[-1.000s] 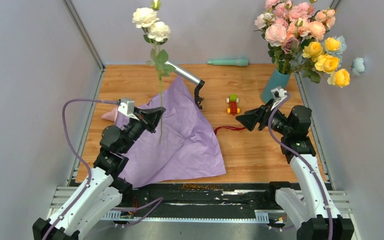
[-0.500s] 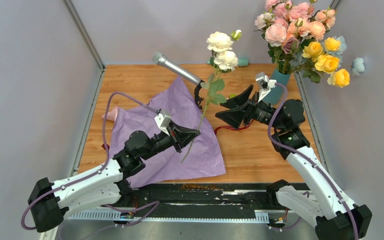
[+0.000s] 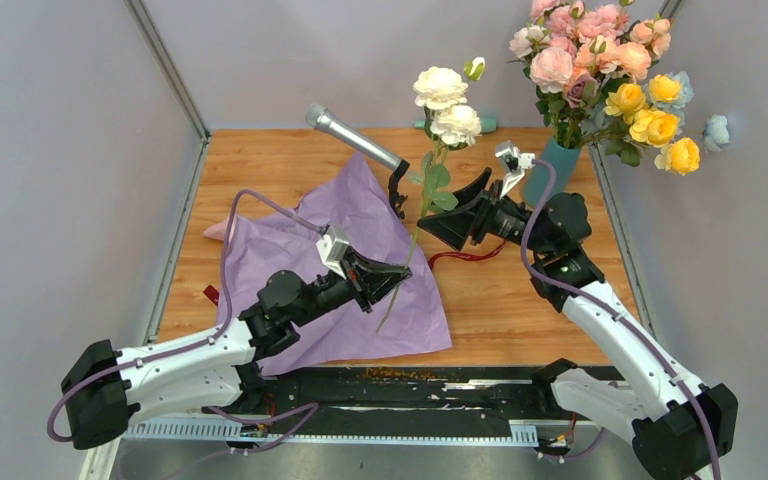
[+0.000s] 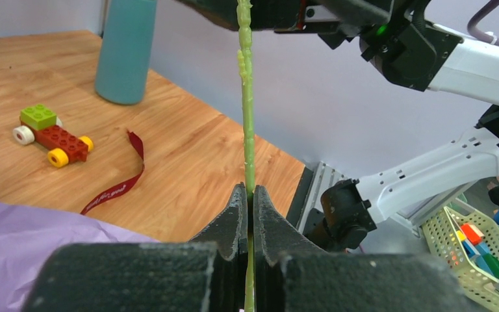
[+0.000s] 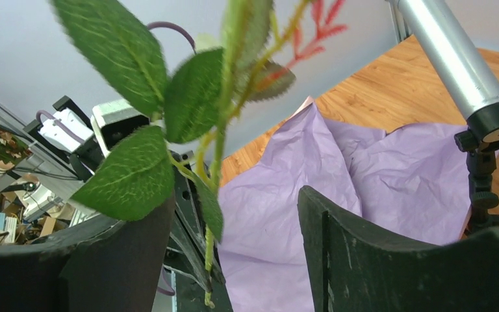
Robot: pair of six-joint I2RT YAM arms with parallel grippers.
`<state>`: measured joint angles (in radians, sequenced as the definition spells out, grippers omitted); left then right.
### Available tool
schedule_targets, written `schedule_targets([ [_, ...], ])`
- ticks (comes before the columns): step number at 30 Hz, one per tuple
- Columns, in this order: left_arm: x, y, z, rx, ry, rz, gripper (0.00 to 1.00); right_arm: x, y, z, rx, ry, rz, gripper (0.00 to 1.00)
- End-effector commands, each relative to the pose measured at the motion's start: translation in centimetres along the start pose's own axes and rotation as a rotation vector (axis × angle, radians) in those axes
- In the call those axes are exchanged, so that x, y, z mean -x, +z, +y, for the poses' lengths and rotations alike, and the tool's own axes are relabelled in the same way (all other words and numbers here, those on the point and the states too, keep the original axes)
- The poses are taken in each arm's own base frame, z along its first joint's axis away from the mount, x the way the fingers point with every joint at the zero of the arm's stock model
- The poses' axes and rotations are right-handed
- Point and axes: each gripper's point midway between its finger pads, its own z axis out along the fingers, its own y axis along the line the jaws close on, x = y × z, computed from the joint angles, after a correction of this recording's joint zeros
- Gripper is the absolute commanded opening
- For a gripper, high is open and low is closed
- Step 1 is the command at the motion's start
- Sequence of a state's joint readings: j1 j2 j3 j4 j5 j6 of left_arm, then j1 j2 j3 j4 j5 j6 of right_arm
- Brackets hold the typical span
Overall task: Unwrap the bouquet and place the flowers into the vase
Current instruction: Pick up the fake flower from the wrapping paper.
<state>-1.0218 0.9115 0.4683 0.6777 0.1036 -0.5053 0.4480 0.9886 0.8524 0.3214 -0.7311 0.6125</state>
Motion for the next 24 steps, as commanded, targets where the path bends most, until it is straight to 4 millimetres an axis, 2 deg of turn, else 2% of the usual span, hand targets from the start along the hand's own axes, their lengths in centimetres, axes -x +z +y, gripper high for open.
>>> schedule_targets([
  [1,1.1,0.1,-0.4,-0.013,-0.002,-0.055,0.0,3.3,0.4,1.5,0.022,-0.04,-0.106,0.68],
  [6,0.7,0.1,-0.3,-0.01,0.0,-0.042,0.0,3.7,1.2,1.2,0.035,-0.008,-0.116,0.56],
  [16,0.0,-0.1,1.3,0.064,0.016,-0.028,0.0,3.2,1.8,0.9,0.046,0.014,-0.106,0.11],
  [19,-0.3,-0.3,1.8,0.091,0.022,-0.02,0.0,3.2,1.7,0.8,0.036,0.006,-0.107,0.01],
  [24,0.0,-0.7,2.9,0.153,0.025,-0.033,0.0,3.4,1.6,0.4,0.01,-0.017,-0.121,0.0],
])
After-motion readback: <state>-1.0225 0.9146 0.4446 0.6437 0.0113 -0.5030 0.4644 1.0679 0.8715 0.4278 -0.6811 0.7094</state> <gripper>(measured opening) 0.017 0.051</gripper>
